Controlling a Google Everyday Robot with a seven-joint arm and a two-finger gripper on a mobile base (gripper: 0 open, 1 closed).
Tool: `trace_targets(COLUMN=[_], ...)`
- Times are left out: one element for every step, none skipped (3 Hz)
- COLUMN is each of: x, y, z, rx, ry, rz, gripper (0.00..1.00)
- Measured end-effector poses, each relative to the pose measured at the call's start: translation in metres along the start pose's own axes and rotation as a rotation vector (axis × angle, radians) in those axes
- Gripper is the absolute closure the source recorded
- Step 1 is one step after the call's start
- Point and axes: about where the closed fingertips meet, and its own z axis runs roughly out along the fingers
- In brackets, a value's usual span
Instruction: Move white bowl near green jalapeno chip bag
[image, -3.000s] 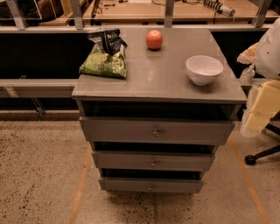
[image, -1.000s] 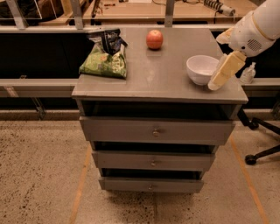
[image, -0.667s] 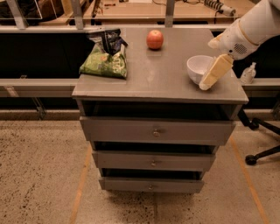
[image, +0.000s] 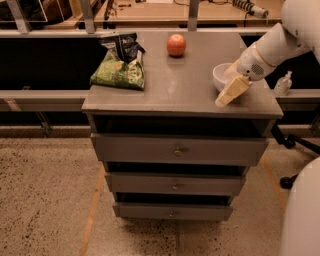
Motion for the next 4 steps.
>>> trace_targets(x=[0.007,-0.019,-0.067,-0.114], y=[-0.002,-0.005,0.002,0.016], z=[0.014,0.021,0.031,0.047], rx=[-0.021,-0.005,-0.023,-0.068], ry=[0.009,0.026,-0.015,-0.091], rz=[0.011,-0.097,-0.258,-0.377], gripper=[0.47,0.71,0.93,1.00])
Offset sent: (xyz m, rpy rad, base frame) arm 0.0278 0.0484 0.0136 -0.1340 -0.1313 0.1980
